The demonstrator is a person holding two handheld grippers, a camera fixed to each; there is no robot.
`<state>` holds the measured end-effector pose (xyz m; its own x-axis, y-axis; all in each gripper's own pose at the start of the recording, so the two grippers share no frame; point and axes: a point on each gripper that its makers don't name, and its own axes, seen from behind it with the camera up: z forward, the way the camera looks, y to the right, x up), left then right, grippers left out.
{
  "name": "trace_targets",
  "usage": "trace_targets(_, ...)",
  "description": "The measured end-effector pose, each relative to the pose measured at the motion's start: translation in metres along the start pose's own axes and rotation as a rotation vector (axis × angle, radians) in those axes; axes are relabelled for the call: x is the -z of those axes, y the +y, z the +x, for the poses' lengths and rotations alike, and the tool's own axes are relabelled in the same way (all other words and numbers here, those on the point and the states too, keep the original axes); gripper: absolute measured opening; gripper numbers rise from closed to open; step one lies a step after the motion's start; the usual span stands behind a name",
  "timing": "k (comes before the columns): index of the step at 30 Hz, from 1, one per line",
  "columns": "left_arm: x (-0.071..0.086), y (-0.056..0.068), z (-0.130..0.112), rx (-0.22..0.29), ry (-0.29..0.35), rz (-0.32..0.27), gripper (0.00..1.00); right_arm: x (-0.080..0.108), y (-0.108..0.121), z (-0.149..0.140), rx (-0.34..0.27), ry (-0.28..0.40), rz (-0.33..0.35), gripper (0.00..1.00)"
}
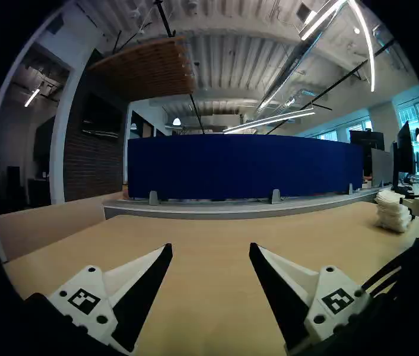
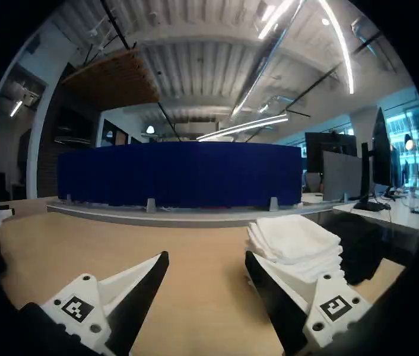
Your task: Fold towel
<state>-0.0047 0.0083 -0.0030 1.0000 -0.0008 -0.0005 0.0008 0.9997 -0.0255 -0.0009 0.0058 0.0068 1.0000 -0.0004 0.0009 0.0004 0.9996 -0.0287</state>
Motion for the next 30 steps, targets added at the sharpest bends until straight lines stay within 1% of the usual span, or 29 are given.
trace_targets(30,-0.0004,0.0000,0.0000,0.000,0.000,0.000,0.96,0.0005,-0.0003,0.0035,-0.002,0.000,0.000,1.00)
